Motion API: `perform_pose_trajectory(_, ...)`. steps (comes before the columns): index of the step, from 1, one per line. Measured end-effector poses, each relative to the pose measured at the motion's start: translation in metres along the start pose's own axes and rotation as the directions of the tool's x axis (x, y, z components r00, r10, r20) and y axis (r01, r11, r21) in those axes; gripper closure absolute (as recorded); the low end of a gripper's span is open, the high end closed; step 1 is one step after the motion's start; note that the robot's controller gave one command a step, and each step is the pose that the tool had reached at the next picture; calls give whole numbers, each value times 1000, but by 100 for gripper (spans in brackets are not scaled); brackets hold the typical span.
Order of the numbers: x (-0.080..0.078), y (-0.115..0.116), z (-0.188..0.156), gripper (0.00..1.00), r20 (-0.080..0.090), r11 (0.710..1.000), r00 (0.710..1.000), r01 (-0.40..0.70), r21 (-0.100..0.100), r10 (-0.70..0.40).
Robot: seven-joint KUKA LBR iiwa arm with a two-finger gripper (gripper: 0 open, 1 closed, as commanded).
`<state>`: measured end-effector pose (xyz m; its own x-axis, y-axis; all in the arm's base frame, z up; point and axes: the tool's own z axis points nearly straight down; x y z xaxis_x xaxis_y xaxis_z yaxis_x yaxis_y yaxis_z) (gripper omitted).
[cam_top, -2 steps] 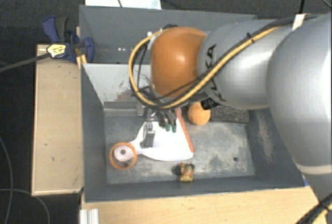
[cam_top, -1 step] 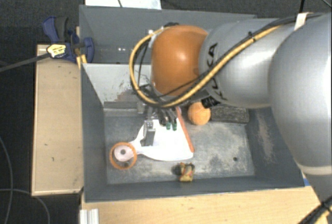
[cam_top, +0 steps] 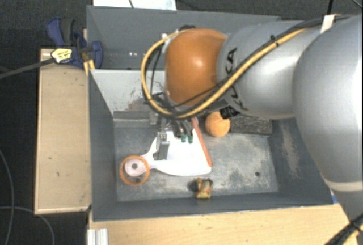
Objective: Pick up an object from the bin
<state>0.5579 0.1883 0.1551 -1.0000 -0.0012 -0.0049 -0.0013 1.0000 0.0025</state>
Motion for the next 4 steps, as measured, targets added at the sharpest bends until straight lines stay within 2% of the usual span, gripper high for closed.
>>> perform_pose_trajectory(1, 24, 23, 18, 0, -16, 1000, 999, 28, 5, -28)
perform_pose_trajectory(2, 45, 42, 19, 0, 4, 998, 998, 56, -2, -56)
perform_pose_trajectory(3, 60, 46, 83, 100, -3, 992, 992, 129, 0, -129)
perform_pose_trajectory(4, 60, 46, 83, 100, -2, 992, 992, 127, -1, -127)
